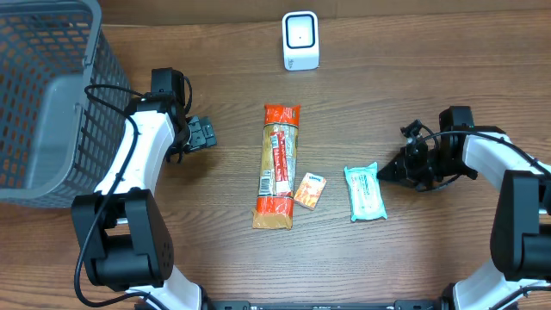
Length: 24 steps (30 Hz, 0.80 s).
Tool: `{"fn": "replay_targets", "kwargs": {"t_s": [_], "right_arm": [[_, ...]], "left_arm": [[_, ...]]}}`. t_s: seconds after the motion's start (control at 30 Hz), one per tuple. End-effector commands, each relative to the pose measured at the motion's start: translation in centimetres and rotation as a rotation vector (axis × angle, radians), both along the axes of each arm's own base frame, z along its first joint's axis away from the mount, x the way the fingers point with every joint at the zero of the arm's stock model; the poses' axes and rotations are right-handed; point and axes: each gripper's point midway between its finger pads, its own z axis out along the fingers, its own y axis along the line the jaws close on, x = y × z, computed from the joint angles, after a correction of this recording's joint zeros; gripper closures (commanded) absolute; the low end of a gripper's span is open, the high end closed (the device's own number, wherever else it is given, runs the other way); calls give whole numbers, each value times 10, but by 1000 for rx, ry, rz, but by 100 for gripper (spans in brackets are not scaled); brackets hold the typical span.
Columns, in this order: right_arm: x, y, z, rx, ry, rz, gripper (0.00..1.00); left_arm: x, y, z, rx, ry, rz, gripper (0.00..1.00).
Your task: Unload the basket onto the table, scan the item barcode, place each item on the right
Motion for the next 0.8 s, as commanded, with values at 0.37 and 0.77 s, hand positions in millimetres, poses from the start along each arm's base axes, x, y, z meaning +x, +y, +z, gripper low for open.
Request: {"fn": "replay_targets", "kwargs": {"t_s": [0.37, 0.77], "right_arm": [[-17, -22, 42, -459, -87, -6, 52], [-34, -1, 16, -441, -110, 104, 25]], "left_arm": [[0, 0, 1, -7, -4, -1, 0], [0, 0, 1, -7, -4, -1, 0]]}}
